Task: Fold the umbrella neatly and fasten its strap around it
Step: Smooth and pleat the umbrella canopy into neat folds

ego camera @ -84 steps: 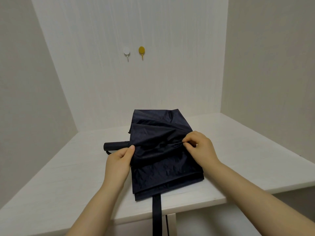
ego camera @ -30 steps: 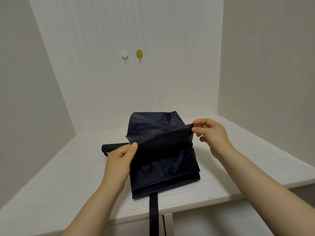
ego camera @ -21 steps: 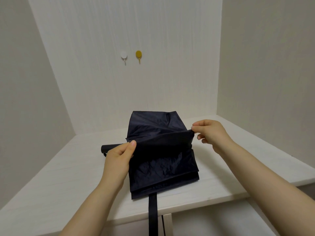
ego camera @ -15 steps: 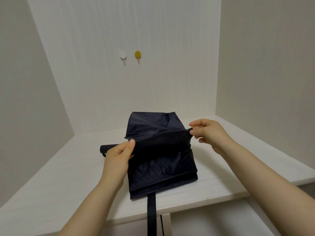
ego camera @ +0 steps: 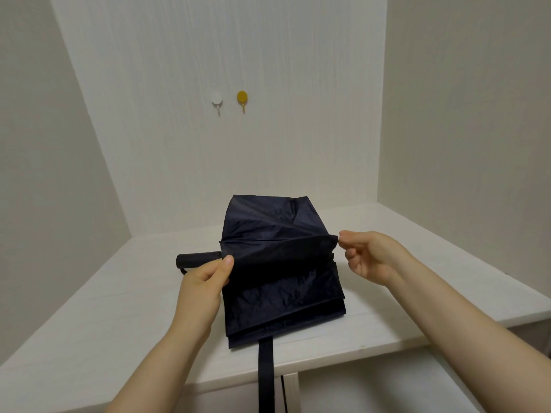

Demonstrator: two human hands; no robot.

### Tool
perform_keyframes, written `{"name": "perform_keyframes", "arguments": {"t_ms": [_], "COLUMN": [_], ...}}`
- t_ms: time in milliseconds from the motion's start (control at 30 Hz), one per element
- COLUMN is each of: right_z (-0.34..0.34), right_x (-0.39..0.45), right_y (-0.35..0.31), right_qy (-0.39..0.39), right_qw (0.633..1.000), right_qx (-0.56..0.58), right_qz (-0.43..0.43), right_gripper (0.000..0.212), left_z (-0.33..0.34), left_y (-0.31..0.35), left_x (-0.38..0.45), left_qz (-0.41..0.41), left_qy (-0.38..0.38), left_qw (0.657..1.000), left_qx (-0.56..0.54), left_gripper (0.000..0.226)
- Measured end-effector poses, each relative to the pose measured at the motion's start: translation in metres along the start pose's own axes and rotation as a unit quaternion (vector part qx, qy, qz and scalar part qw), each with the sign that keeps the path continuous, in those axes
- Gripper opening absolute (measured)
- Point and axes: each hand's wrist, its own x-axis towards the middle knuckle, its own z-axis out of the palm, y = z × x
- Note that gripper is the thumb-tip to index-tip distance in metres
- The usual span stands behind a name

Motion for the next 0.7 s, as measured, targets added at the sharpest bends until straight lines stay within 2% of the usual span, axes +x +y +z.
{"name": "perform_keyframes", "arguments": {"t_ms": [100, 200, 433, 700], "right_z": [-0.006, -0.005, 0.006, 0.009], "right_x": [-0.001, -0.004, -0.01, -0.014], "right_y": [0.005, 0.007, 0.005, 0.004], "right_qy": [0.015, 0.01, 0.053, 0.056], "right_qw": [0.999, 0.998, 0.987, 0.968], "right_qx": [-0.029, -0.058, -0.135, -0.205], "right_qz": [0.024, 0.027, -0.074, -0.13], "right_gripper": [0.014, 0.021, 0.007, 0.009], "left_z": [0.003, 0.003, 0.0, 0.002], "left_y": [0.0, 0.0, -0.004, -0.003], "left_x": [-0.002, -0.002, -0.001, -0.001], "left_qz": [0.0, 0.0, -0.003, 0.001], "left_qy": [0.001, 0.004, 0.0, -0.003], "left_qw": [1.0, 1.0, 1.0, 1.0], "left_qx": [-0.004, -0.003, -0.002, -0.01], "left_gripper": [0.037, 0.043, 0.049, 0.047]}}
